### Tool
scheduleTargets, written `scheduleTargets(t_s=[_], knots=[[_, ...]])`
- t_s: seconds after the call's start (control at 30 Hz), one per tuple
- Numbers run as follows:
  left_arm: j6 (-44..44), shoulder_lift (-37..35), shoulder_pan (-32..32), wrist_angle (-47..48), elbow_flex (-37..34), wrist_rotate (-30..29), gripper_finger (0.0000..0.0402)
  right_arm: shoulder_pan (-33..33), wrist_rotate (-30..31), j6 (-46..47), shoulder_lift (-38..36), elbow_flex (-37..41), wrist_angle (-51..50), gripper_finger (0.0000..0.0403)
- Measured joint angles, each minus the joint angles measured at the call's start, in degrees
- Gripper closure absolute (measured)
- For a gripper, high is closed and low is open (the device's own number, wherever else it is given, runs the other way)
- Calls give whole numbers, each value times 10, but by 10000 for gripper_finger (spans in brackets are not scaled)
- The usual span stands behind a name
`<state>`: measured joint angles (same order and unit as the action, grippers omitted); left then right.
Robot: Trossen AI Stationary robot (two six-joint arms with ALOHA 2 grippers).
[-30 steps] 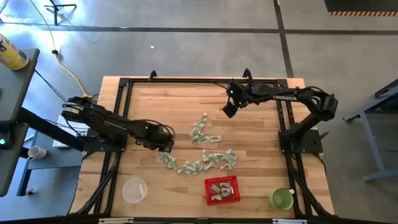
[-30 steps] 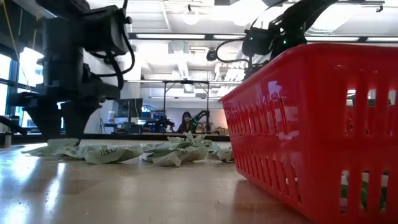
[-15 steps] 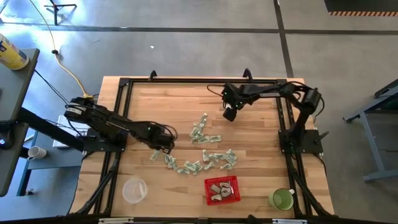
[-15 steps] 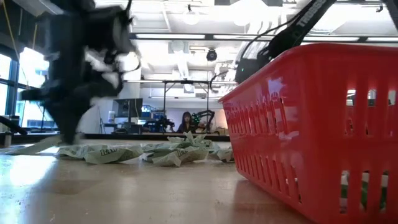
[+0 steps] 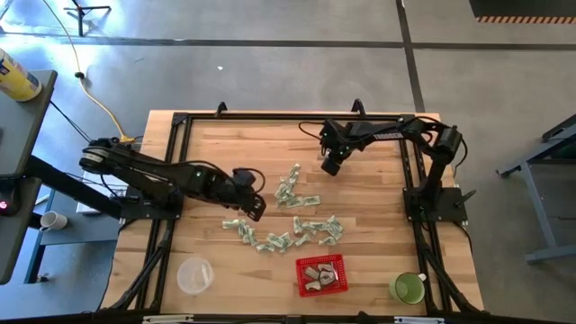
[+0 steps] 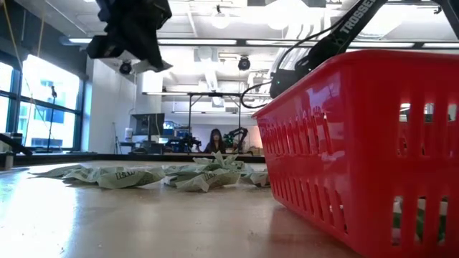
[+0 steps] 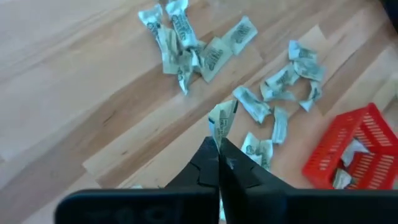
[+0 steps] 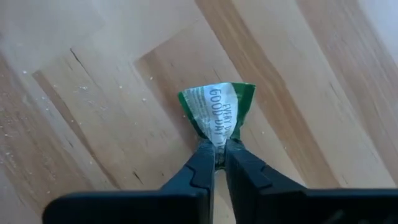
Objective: Pick and place items into bin
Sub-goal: Put the white stevia packet into the red bin, then put the green stevia packet into the red bin
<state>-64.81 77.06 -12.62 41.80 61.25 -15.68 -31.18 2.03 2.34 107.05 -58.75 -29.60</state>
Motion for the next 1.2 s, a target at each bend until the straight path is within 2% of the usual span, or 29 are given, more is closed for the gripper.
scheduleTargets(t_s=[0.07, 0.17, 0.27, 0.4, 0.6, 0.8, 0.9, 1.0, 1.1, 1.2], knots=[[-3, 0, -6, 4, -1, 5, 344, 1, -11, 9, -6, 1, -4, 393], [-4, 0, -18, 2, -1, 8, 317, 17, -31, 30, -33, 2, -30, 393], [-14, 0, -32, 1, -1, 2, 307, 67, -80, 51, -90, 9, -101, 399], [-13, 0, -40, 1, -1, -10, 310, 180, -93, 107, -189, 2, -128, 400], [-13, 0, -39, 9, -1, -19, 331, 403, -92, 322, -270, 3, -110, 401], [-13, 0, -39, 10, -1, -20, 345, 583, -72, 490, -232, 3, 4, 402], [-14, 1, -39, 10, -1, -20, 345, 632, -55, 536, -190, 2, 89, 402], [-14, 13, -39, 11, 0, -9, 339, 653, -49, 572, -145, 3, 138, 397], [-14, 33, -40, 11, 0, 4, 320, 665, -36, 600, -116, 3, 136, 360], [-16, 54, -40, 12, 0, 22, 290, 677, 0, 620, -111, 3, 136, 296]])
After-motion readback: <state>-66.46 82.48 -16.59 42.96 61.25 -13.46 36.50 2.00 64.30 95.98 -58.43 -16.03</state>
